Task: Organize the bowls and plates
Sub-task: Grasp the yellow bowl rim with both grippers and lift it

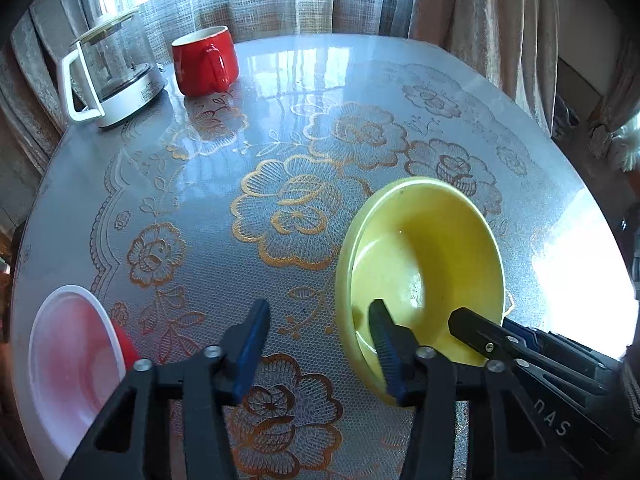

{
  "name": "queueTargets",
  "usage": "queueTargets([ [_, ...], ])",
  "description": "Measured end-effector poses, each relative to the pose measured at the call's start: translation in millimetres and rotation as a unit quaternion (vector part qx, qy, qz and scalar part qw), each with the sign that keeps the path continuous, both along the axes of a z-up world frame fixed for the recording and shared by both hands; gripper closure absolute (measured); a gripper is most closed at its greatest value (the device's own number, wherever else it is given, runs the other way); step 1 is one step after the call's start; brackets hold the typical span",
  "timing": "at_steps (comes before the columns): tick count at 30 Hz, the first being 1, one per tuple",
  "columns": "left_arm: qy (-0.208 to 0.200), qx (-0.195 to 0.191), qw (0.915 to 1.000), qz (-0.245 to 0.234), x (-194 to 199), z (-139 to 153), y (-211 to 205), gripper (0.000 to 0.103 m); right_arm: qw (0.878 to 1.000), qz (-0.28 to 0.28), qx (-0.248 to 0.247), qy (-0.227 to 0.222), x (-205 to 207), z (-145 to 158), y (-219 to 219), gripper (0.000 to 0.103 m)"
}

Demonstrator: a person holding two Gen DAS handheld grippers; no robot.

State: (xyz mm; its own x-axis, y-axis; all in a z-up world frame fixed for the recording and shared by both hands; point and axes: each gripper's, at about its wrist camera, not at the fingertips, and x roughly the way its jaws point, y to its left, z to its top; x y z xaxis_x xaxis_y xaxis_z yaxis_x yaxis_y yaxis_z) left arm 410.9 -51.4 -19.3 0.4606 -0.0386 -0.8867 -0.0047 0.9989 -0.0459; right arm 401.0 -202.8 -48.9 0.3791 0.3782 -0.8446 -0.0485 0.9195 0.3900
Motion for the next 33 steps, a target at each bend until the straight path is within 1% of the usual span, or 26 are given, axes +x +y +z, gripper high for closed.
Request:
queueTargets([
  [3,-0.003,-0.011,0.9999,-0.004,1.7,-1.2,-2.2,0.066,1.000,0.000,0.002,-0.001,-0.2,-0.1,0.1,0.085],
  [5,-0.006,-0.007,0.9998,-0.016,1.1,-0.1,-6.9,0.080,1.000,-0.003,0.003,0.000,0.1,-0.2,0.1,0.085],
  [7,-0.007,-0.001,0.9996,-0.027,0.2,-0.7,-11.8,0.087,1.000,-0.006,0.004,0.001,0.3,-0.3,0.1,0.085],
  [12,-0.003,-0.008,0.9996,-0.028,-7.0,-0.3,-8.7,0.088,1.000,-0.007,0.015,0.008,-3.1,-0.8,-0.9,0.084],
  [13,-0.002,-0.006,0.9996,-0.029,-10.2,0.7,-8.5,0.088,1.000,-0.006,0.017,0.011,-4.7,-0.6,-0.4,0.086],
  [15,-0.008,0.001,0.9995,-0.031,-17.2,3.7,-8.7,0.089,1.000,-0.002,0.019,0.015,-9.1,0.1,1.6,0.088],
  [22,-0.030,0.010,0.9990,-0.033,-47.5,17.2,-4.7,0.089,0.999,0.001,0.035,0.015,-30.2,8.1,4.4,0.088],
  [26,-0.042,0.004,0.9986,-0.032,-66.2,24.3,-2.5,0.089,0.999,0.001,0.042,0.010,-45.4,16.2,6.0,0.088],
  [29,-0.053,0.006,0.9980,-0.033,-81.3,31.6,-2.7,0.089,0.999,-0.001,0.052,0.006,-57.4,22.2,5.9,0.088],
  [33,-0.066,0.000,0.9973,-0.033,-98.1,42.3,-0.8,0.089,0.998,-0.003,0.058,-0.007,-72.1,32.3,5.9,0.088],
])
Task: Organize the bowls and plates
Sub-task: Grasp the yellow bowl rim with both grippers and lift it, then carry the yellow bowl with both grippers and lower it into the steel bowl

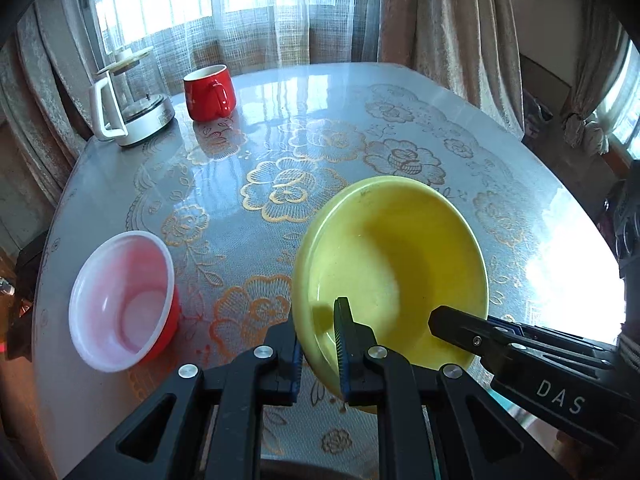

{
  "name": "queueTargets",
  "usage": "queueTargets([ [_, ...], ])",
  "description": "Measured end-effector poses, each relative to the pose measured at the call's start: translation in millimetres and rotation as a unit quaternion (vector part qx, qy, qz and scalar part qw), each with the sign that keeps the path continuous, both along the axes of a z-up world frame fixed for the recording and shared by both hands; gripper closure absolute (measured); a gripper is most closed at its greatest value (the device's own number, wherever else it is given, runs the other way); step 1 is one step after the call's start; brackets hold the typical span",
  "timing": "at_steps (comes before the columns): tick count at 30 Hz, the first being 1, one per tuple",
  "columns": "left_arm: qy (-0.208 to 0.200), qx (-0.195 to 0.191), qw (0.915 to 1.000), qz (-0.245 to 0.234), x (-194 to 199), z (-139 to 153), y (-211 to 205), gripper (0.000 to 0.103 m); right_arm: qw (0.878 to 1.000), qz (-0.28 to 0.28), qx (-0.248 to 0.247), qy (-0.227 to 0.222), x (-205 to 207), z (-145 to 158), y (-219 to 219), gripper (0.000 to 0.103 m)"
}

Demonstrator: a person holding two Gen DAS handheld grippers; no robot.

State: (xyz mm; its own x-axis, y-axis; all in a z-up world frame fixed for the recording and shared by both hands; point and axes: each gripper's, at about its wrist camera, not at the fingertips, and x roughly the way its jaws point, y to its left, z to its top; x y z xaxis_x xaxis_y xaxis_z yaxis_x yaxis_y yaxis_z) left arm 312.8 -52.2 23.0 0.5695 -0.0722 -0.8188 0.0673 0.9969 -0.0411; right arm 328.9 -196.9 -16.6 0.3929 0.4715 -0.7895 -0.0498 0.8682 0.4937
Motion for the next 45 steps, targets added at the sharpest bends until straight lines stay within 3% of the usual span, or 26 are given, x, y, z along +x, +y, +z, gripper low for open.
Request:
queueTargets([
  [6,-0.024,0.000,0.9997,0.001,-30.1,13.5,2.1,0.089,1.000,-0.001,-0.005,-0.028,-25.9,14.5,0.6,0.088],
  [16,-0.050,-0.010,0.9986,0.015,-73.6,20.7,11.6,0.089,0.999,-0.004,0.030,-0.044,-61.9,22.3,1.2,0.088],
  [35,-0.058,-0.026,0.9971,0.043,-129.2,13.0,28.7,0.089,0.996,0.001,0.079,-0.039,-114.0,16.7,6.1,0.088],
  [45,-0.052,-0.037,0.9963,0.058,-149.4,5.5,48.1,0.088,0.996,0.028,0.072,-0.047,-123.6,17.8,26.6,0.088],
])
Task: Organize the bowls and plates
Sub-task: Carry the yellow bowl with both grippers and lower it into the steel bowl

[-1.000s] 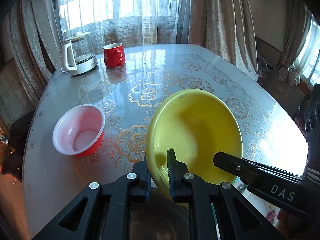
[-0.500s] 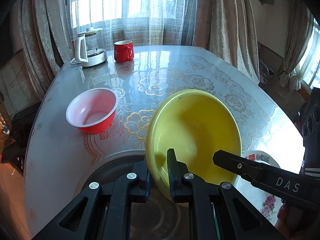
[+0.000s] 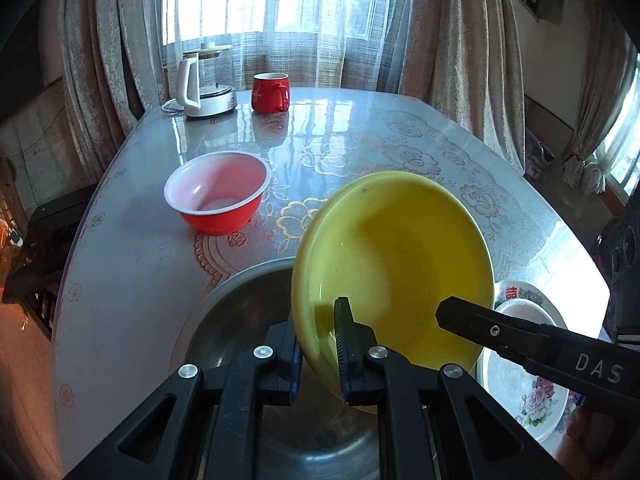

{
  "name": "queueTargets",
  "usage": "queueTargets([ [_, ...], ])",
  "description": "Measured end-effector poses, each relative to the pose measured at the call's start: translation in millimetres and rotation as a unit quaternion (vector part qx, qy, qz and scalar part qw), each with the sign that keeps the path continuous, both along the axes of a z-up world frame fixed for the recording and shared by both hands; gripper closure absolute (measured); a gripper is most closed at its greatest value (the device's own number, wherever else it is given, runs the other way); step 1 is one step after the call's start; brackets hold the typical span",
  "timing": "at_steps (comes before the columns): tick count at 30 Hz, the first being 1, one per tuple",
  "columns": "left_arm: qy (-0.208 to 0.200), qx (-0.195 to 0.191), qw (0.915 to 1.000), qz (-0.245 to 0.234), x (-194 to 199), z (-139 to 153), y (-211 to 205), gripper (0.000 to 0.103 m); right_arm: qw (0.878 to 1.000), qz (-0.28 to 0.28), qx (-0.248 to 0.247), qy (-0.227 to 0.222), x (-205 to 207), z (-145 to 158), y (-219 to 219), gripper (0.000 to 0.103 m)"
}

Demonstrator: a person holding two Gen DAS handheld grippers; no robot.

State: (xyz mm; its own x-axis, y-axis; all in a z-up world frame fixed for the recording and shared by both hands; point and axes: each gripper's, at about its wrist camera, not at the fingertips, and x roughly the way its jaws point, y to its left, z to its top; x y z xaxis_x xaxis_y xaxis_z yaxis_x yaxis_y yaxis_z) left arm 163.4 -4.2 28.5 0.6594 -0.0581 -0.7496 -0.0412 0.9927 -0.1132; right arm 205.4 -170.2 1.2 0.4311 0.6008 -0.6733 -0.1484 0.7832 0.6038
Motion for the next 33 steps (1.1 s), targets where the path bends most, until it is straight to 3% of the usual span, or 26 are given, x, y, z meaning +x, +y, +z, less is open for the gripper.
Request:
queueTargets([
  [11,0.023,-0.011,0.9996,0.012,-15.8,-18.4,22.6,0.088,0.999,0.044,-0.032,0.004,-8.4,-11.3,29.9,0.086],
  [27,0.049,-0.011,0.9986,0.014,-20.6,-40.2,31.9,0.086,0.994,0.065,-0.084,0.005,-12.0,-17.2,45.5,0.085],
  [33,0.050,0.012,0.9986,0.007,-19.3,-41.6,27.2,0.085,0.993,0.060,-0.103,-0.008,-13.0,-9.7,48.7,0.073],
])
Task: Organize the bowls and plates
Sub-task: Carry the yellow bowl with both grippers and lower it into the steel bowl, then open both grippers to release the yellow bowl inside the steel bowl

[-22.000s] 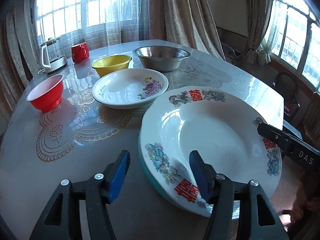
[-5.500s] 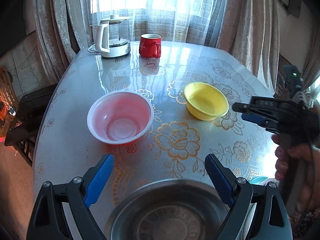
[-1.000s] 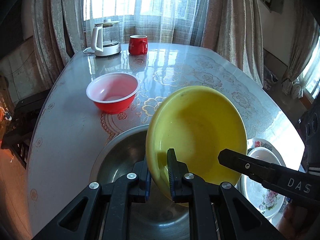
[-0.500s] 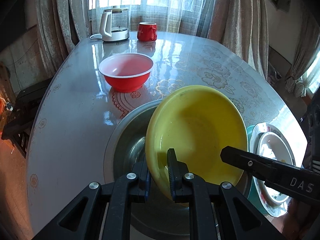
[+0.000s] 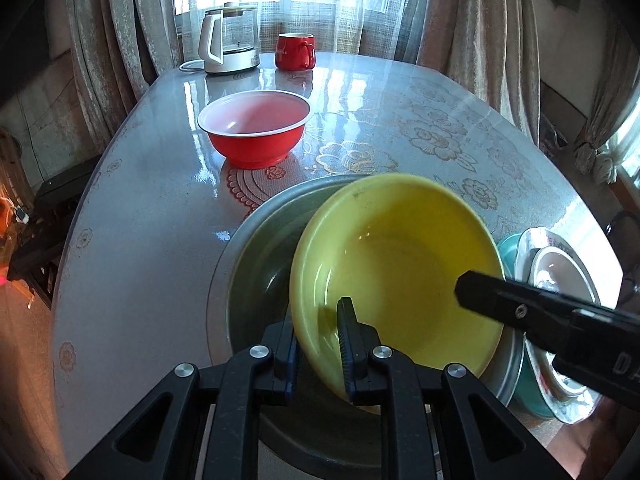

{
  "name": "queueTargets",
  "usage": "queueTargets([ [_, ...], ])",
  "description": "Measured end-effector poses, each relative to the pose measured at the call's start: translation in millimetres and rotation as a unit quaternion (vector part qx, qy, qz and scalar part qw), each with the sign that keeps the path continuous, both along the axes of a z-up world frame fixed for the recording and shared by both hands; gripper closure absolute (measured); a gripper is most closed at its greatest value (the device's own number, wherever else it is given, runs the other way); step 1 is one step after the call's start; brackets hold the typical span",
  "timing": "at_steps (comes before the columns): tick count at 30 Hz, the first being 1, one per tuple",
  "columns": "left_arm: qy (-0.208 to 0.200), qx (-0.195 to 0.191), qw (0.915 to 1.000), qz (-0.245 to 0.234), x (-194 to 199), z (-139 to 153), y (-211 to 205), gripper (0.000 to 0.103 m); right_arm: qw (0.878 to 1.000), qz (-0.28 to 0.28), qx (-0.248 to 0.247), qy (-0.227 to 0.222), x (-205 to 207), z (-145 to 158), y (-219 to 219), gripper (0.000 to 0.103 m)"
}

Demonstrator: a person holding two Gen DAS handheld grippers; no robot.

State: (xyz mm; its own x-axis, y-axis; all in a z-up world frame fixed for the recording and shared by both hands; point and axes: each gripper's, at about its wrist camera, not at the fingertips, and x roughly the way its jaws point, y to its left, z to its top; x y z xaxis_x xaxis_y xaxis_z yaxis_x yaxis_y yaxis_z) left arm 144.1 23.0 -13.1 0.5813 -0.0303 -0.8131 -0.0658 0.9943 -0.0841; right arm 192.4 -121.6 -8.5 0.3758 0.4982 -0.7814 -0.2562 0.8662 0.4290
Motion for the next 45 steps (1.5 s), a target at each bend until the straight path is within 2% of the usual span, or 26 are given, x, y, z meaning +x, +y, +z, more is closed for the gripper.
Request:
queueTargets([
  [2,-0.001,0.011,0.9999,-0.004,0.5,-1.3,-2.5,0.085,1.000,-0.006,-0.017,-0.016,-1.1,3.5,-0.8,0.072],
  [4,-0.001,0.017,0.9998,-0.008,1.3,-2.9,-4.5,0.085,1.000,-0.006,-0.013,-0.020,0.1,4.6,-3.0,0.071],
  [8,-0.002,0.033,0.9994,-0.008,2.6,-5.4,-7.8,0.085,1.000,-0.007,-0.005,-0.014,1.1,2.4,-6.5,0.071],
  [14,-0.004,0.032,0.9995,0.001,5.0,-5.5,-4.7,0.086,1.000,-0.007,0.005,-0.010,0.8,0.8,-8.1,0.071],
  [18,-0.014,0.057,0.9981,0.015,5.8,-3.2,-3.3,0.087,1.000,-0.009,0.011,-0.006,-1.0,-0.9,-8.9,0.072],
  [21,-0.016,0.045,0.9988,0.005,6.5,-0.8,-1.3,0.087,1.000,-0.008,0.011,-0.007,-2.0,-0.7,-8.9,0.072],
  [23,-0.017,0.032,0.9993,0.007,6.0,1.6,0.9,0.081,1.000,-0.009,0.012,-0.007,-2.4,-0.4,-9.2,0.072],
  [28,-0.022,0.024,0.9993,0.017,5.1,6.1,3.3,0.077,1.000,-0.009,0.014,-0.008,-1.6,-0.8,-10.1,0.072],
  [30,-0.025,0.013,0.9994,0.022,3.6,8.4,5.6,0.072,1.000,-0.009,0.017,-0.008,-2.0,-1.2,-11.1,0.072],
  [35,-0.055,-0.009,0.9982,0.021,-5.7,18.5,8.0,0.043,1.000,-0.009,0.016,-0.009,-3.0,-0.5,-10.9,0.072],
  [38,-0.072,-0.009,0.9971,0.022,-9.8,23.6,8.9,0.033,1.000,-0.008,0.014,-0.010,-3.2,-0.2,-10.1,0.072],
  [45,-0.069,-0.010,0.9971,0.031,-9.9,26.6,17.2,0.031,1.000,-0.009,0.012,-0.008,-2.2,0.0,-8.6,0.072],
])
